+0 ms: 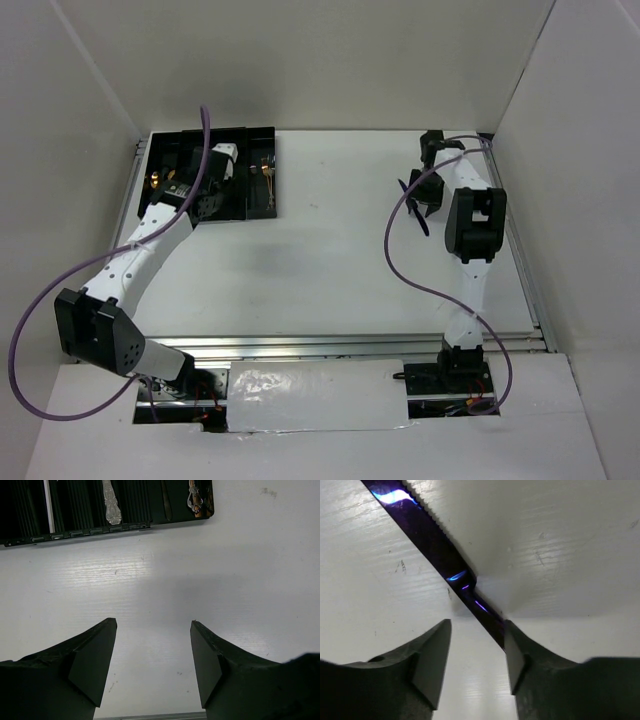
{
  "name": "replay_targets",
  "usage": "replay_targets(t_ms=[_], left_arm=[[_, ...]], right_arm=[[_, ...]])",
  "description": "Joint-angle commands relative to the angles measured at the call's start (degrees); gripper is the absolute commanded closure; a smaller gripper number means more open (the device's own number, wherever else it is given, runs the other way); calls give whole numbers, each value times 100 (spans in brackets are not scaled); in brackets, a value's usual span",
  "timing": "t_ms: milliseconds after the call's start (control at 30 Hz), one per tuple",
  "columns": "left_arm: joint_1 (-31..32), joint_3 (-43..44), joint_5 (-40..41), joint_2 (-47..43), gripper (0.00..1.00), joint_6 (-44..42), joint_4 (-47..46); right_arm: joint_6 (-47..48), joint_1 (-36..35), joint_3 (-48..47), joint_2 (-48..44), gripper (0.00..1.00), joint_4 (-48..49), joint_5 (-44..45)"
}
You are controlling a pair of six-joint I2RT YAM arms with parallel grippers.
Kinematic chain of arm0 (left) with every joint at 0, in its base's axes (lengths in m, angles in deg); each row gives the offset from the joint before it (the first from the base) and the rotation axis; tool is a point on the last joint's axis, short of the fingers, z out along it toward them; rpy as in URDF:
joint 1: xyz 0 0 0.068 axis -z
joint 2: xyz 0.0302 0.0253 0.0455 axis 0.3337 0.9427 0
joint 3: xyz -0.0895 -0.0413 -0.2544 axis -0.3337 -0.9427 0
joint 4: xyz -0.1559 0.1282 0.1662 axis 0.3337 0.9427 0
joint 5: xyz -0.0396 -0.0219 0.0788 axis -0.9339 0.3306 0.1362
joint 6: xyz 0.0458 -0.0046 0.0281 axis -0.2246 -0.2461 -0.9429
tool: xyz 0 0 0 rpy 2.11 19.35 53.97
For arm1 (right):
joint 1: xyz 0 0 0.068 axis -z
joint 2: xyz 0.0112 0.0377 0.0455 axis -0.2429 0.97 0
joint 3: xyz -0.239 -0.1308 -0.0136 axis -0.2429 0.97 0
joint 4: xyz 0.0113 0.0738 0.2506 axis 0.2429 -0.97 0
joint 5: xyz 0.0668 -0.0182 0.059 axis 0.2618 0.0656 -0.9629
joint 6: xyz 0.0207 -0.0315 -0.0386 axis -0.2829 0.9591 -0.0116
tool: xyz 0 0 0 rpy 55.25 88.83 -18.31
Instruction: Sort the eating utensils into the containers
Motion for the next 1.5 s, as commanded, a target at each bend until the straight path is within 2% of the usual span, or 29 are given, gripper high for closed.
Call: replay_targets(t_ms=[0,33,67,167,367,467,567,633,767,933,1100,1300,1467], left_arm=[[-62,248,165,-160,26,-77,18],[-80,205,174,-169,26,-77,18],[-97,170,165,-186,26,-69,-17],[-141,47,51,-248,27,-33,-105],[-159,20,33,-221,27,-25,-70],[-159,-59,33,-291,27,-7,-105],[-150,-77,42,-292,27,-24,-114],[-168,-42,16,-248,26,2,-114],[-124,-94,-107,-309,25,37,-263],[-133,-191,-81,-248,25,90,-238],[-124,-156,-55,-257,25,107,-202],[-132,-182,51,-327,25,90,-193],[-150,-173,51,-301,25,72,-158]], right_arm=[[33,-168,-298,179,48,-462,-197],[34,-220,-281,170,59,-445,-197],[-10,-238,-176,118,65,-418,-163],[-72,-282,157,-75,74,-217,-215],[-10,-309,457,-242,73,-110,-689],[-107,-370,861,-584,71,214,-602],[-291,-204,1169,-1129,65,583,-628],[-414,-46,1222,-1306,39,759,-969],[-555,350,1135,-1280,23,733,-945],[-696,517,1039,-939,20,637,-971],[-827,544,801,-569,20,330,-1383],[-872,535,932,-489,23,320,-1507],[-819,430,871,-339,29,197,-1411]])
